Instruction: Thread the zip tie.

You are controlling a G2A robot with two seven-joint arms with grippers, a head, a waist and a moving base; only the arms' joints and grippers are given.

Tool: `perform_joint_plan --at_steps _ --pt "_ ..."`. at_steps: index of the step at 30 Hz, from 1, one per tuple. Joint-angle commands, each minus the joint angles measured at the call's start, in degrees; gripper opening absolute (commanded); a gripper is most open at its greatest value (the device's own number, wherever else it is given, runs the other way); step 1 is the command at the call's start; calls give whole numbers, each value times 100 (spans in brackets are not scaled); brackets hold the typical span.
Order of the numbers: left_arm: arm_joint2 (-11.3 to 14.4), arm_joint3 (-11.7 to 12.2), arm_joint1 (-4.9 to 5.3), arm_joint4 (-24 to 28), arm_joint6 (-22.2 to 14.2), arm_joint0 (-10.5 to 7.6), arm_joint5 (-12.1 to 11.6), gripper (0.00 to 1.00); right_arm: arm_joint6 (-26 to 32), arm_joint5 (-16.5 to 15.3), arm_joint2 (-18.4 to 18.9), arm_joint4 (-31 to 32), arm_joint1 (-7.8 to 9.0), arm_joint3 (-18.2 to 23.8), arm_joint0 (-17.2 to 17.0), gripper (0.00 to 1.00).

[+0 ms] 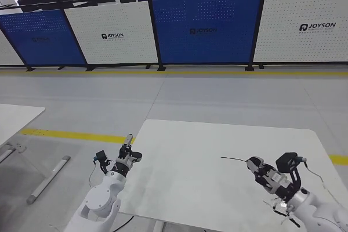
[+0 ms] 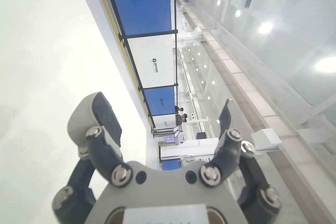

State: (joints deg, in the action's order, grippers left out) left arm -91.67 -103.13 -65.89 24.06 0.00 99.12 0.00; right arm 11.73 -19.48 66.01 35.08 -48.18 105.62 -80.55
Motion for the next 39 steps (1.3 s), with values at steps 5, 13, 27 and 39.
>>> perform_joint_plan --at_steps 5,13,27,39 --pt "0 0 0 0 0 0 0 100 -4 0 -10 -13 4 -22 11 0" --pt "-30 -194 40 110 -640 -109 817 100 -4 0 -10 -13 4 -22 11 0" --pt "306 -470 271 -102 -2483 -188 1948 100 -4 0 -10 -13 4 -22 11 0" --pt "306 -470 271 -102 -2483 -188 1948 100 -4 0 -10 -13 4 -22 11 0"
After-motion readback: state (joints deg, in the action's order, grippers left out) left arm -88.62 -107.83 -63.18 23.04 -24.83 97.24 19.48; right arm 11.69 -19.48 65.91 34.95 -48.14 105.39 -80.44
